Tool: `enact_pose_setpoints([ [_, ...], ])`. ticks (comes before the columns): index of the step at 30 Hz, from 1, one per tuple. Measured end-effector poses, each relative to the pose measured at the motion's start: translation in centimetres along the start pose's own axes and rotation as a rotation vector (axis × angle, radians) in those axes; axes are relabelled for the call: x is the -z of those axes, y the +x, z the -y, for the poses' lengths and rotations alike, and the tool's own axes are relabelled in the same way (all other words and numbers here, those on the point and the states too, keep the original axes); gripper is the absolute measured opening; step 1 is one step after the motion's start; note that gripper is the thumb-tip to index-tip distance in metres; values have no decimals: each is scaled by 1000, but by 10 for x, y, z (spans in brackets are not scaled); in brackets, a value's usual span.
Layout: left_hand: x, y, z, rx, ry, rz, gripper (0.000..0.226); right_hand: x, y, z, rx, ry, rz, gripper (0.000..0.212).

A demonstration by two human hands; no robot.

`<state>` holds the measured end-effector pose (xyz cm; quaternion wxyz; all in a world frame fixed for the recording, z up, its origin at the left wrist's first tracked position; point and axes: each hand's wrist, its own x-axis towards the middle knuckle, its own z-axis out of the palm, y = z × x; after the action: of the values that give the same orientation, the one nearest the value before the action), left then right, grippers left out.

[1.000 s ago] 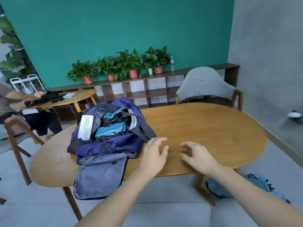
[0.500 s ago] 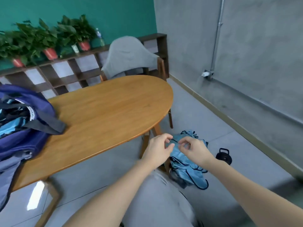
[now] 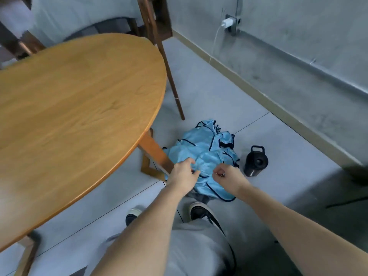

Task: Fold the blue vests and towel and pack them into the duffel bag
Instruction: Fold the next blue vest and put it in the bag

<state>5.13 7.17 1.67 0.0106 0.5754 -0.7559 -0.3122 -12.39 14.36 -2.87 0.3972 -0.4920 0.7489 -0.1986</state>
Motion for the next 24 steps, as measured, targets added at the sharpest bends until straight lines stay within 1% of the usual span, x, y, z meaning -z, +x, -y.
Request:
enact_pose_setpoints([
  [4,-29,38,17,-13,131,114,44,-26,44,-21,-85,-26,78,25],
  [8,-49,74,28,21,142,186,47,-50,78,-38,-141,-32,115,29],
  [13,-68,106,40,37,137,233,43,-71,106,-56,-175,-79,151,37],
  [16,-76,115,47,37,148,260,41,-78,113,-65,-155,-95,126,27],
  [19,-79,119,48,16,161,266,40,-79,115,-70,-113,-35,62,15],
  [24,-69,116,38,-8,168,268,38,-63,105,-62,-51,92,-5,10],
])
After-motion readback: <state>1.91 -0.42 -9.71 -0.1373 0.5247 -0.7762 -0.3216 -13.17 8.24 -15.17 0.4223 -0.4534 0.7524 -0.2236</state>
